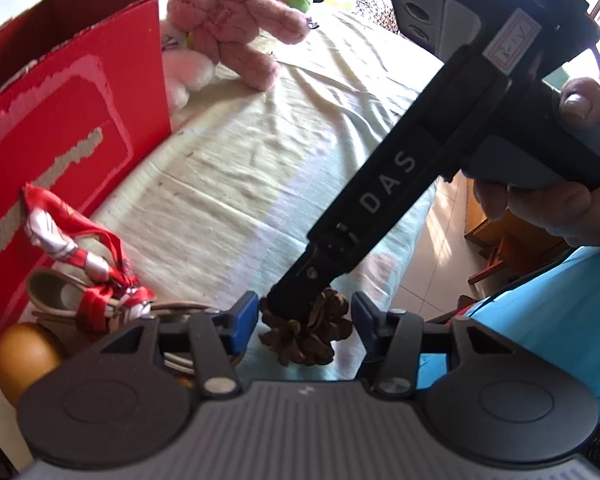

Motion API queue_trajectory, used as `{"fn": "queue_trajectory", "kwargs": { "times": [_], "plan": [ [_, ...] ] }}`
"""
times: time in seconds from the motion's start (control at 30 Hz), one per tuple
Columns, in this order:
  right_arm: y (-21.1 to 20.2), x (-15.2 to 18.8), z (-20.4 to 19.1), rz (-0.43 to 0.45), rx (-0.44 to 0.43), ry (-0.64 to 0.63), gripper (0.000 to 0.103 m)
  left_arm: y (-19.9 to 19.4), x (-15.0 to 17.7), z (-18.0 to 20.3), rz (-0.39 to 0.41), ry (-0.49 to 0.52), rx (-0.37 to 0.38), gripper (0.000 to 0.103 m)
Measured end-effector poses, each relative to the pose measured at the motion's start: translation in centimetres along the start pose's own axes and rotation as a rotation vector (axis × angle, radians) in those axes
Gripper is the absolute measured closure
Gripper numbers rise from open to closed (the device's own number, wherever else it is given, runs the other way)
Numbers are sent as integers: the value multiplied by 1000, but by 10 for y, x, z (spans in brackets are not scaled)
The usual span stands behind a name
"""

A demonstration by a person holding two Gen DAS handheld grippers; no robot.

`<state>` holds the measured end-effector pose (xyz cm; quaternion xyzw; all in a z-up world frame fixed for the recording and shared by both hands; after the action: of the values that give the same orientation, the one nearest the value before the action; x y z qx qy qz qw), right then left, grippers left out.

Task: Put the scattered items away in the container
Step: 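Reach the right tool to the pine cone and close on it, then lift the pine cone with the right tool over the red container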

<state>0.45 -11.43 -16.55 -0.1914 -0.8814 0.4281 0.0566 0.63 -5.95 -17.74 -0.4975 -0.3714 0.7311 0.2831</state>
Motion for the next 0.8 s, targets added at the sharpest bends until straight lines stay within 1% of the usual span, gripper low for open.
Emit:
{"fn": "queue_trajectory", "kwargs": {
  "times": [0.03, 0.13, 0.23, 0.33, 0.43, 0.63, 0.8],
  "plan": [
    [-1, 0, 0, -5, -9, 10, 76, 1, 0, -1, 3, -13, 8, 53],
    [-3, -1, 3, -1, -7, 21, 76, 3, 0, -5, 16, -53, 31, 54],
    [-7, -2, 2, 19, 6, 10, 76, 4, -3, -6, 22, -71, 43, 54],
    [-18, -8, -4, 61, 1, 7, 76, -2, -14, -5, 49, -61, 30, 55],
    [-39, -19, -14, 116, -16, -7, 77, -14, -29, -5, 91, -55, 18, 55],
    [-92, -64, -54, 280, -30, -102, 77, -57, -85, -15, 239, -11, -42, 55],
    [-110, -113, -97, 388, -14, -219, 77, -92, -130, -47, 337, -6, -114, 55]
  ]
}}
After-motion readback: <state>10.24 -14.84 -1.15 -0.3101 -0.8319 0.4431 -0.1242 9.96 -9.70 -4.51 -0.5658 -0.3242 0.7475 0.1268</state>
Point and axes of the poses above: each gripper's, at about its wrist camera, not at the fingertips, and y roughly the way its jaws point, z to its right, x to its underside, the point moved 9 cm from there along y, roughly the way its jaws point, and after that the axes turned 3 degrees about z, right-handed, at the moved point
